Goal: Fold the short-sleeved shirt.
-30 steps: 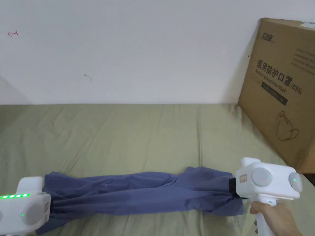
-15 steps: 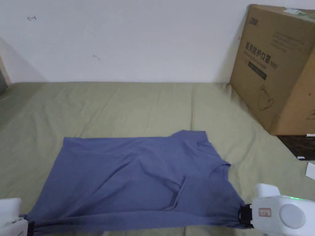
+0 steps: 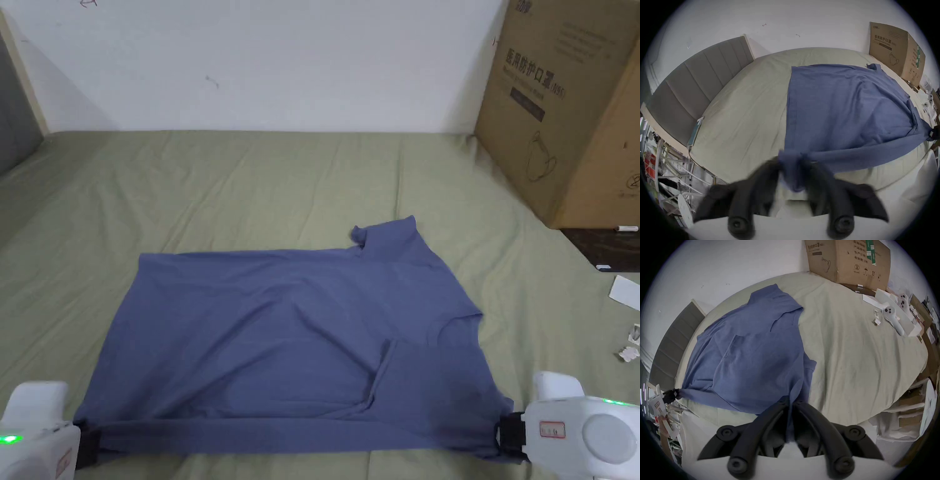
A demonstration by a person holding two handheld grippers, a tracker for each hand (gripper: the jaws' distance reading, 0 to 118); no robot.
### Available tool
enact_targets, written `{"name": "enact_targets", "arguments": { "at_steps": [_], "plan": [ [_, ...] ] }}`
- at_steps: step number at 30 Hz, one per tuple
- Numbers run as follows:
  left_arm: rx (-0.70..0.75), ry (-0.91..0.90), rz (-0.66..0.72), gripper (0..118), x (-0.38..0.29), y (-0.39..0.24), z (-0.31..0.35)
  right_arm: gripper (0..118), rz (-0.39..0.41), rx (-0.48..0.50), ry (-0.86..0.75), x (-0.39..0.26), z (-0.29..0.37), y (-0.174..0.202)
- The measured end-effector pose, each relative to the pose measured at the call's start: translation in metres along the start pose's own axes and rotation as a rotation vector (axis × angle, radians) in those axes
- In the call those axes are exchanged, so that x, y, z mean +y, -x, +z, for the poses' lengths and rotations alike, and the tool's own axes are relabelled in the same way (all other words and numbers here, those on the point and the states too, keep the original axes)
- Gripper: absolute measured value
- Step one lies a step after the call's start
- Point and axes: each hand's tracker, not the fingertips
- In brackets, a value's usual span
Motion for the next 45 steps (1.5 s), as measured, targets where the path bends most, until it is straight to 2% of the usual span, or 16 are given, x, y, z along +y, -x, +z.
{"name": "enact_targets", "arguments": {
  "at_steps": [1, 2, 7, 9, 11, 12, 20, 21, 23, 25, 33, 34, 35, 36, 37, 45],
  "plan": [
    [-0.010, 0.005, 0.019, 92, 0.000, 0.003, 0.001, 52, 0.015, -0.021, 0.010, 0.000, 0.000, 0.001],
    [-0.038, 0.003, 0.058, 107, 0.000, 0.004, 0.005, 70, 0.028, -0.047, 0.004, 0.000, 0.001, 0.001],
    [-0.129, -0.040, 0.115, 110, 0.003, 0.008, 0.033, 72, 0.039, -0.009, -0.037, 0.005, 0.018, -0.001],
    [-0.159, -0.053, 0.101, 94, 0.001, 0.006, 0.043, 57, 0.051, 0.007, -0.070, 0.006, 0.029, 0.004],
    [-0.174, -0.065, 0.082, 25, -0.005, 0.001, 0.051, 1, 0.110, 0.003, -0.119, 0.005, 0.039, 0.014],
    [-0.172, -0.059, 0.064, 0, -0.009, -0.002, 0.053, 0, 0.138, -0.010, -0.139, 0.003, 0.042, 0.020],
    [-0.170, 0.001, 0.111, 0, -0.049, -0.010, 0.032, 0, 0.149, 0.046, -0.099, -0.021, 0.028, 0.035],
    [-0.152, -0.006, 0.103, 7, -0.050, -0.009, 0.030, 0, 0.148, 0.049, -0.095, -0.020, 0.026, 0.035],
    [-0.144, 0.001, 0.107, 59, -0.050, -0.003, 0.027, 0, 0.132, 0.053, -0.092, -0.019, 0.024, 0.034],
    [-0.132, 0.008, 0.134, 86, -0.050, 0.003, 0.021, 0, 0.124, 0.051, -0.090, -0.018, 0.023, 0.034],
    [-0.120, -0.035, 0.186, 90, -0.012, 0.026, -0.019, 0, 0.126, 0.053, -0.049, -0.022, 0.014, 0.035],
    [-0.114, -0.034, 0.174, 85, -0.009, 0.025, -0.022, 0, 0.124, 0.057, -0.045, -0.022, 0.013, 0.035],
    [-0.124, -0.030, 0.167, 66, -0.007, 0.025, -0.025, 0, 0.123, 0.059, -0.039, -0.023, 0.012, 0.035],
    [-0.158, -0.023, 0.161, 30, -0.009, 0.026, -0.030, 0, 0.123, 0.057, -0.032, -0.023, 0.011, 0.036],
    [-0.195, 0.006, 0.180, 4, -0.010, 0.026, -0.033, 0, 0.123, 0.055, -0.029, -0.024, 0.011, 0.035],
    [-0.183, -0.001, 0.183, 3, -0.018, 0.010, -0.015, 0, 0.094, 0.072, -0.062, -0.024, 0.026, 0.028]
  ]
}}
